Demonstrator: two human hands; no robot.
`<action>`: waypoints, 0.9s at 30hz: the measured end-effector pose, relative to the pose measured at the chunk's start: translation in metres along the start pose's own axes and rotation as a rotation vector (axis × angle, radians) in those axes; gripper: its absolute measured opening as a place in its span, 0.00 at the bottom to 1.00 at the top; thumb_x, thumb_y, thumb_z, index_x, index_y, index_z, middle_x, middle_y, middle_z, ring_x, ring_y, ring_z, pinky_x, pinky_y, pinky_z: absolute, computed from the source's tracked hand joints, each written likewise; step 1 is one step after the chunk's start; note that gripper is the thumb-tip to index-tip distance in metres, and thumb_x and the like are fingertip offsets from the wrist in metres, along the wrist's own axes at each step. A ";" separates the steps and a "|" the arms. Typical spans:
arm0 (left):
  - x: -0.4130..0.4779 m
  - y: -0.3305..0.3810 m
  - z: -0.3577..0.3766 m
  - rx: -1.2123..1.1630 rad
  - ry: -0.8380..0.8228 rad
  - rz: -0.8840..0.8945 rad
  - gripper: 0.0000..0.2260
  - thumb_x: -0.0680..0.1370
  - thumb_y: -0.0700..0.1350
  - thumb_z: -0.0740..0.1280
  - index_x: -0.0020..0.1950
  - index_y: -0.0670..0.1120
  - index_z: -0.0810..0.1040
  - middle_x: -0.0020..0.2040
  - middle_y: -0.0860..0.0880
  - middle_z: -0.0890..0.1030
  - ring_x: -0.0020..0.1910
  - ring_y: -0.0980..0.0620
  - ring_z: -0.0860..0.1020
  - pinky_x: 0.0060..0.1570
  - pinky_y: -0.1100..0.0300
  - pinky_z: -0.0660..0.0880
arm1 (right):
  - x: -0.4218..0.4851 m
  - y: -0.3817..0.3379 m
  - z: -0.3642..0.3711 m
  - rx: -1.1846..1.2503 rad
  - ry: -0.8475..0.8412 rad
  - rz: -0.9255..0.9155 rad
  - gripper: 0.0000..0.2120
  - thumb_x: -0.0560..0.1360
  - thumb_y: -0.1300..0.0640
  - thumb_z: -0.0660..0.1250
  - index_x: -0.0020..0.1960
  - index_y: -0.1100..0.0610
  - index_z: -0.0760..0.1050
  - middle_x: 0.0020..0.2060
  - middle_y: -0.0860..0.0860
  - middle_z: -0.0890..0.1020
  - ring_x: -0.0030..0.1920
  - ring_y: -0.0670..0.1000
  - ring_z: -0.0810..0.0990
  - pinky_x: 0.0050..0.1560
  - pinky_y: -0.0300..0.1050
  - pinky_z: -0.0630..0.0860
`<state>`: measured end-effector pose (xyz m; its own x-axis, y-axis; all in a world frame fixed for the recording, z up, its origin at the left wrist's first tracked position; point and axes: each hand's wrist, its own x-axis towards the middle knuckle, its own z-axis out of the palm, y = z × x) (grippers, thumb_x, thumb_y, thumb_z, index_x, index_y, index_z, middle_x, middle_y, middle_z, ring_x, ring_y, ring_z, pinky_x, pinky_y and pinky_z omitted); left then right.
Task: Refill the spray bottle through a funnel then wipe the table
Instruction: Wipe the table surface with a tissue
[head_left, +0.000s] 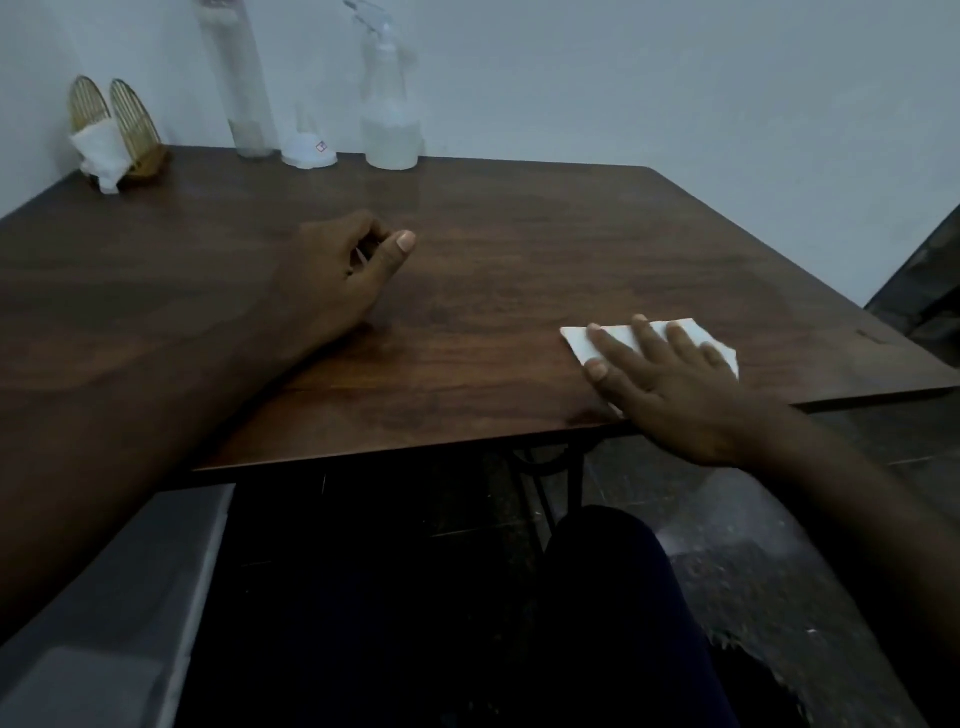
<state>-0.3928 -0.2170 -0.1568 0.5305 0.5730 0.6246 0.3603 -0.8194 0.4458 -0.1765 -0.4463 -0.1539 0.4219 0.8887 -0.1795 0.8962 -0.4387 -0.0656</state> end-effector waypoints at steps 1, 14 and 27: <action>0.002 0.004 0.002 0.005 -0.008 0.013 0.18 0.79 0.61 0.57 0.49 0.49 0.78 0.37 0.54 0.77 0.35 0.59 0.75 0.34 0.62 0.70 | -0.001 -0.004 0.002 -0.007 -0.006 -0.005 0.45 0.62 0.22 0.29 0.77 0.35 0.38 0.80 0.53 0.41 0.79 0.59 0.38 0.77 0.61 0.40; 0.040 0.073 0.053 0.066 -0.240 0.217 0.17 0.80 0.59 0.57 0.52 0.49 0.78 0.42 0.55 0.78 0.35 0.65 0.72 0.32 0.73 0.63 | 0.001 -0.006 0.005 -0.026 -0.044 -0.127 0.39 0.68 0.25 0.34 0.76 0.34 0.35 0.79 0.52 0.37 0.78 0.60 0.35 0.76 0.62 0.38; 0.041 0.053 0.062 -0.111 -0.206 0.089 0.15 0.80 0.59 0.57 0.47 0.50 0.76 0.36 0.56 0.77 0.37 0.59 0.76 0.34 0.63 0.68 | 0.018 -0.010 -0.002 -0.044 -0.131 -0.248 0.38 0.67 0.26 0.33 0.76 0.33 0.34 0.79 0.49 0.35 0.78 0.56 0.33 0.76 0.61 0.36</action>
<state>-0.3043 -0.2378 -0.1477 0.7056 0.4749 0.5259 0.2246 -0.8538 0.4696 -0.1776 -0.4255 -0.1544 0.1704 0.9420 -0.2892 0.9761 -0.2015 -0.0809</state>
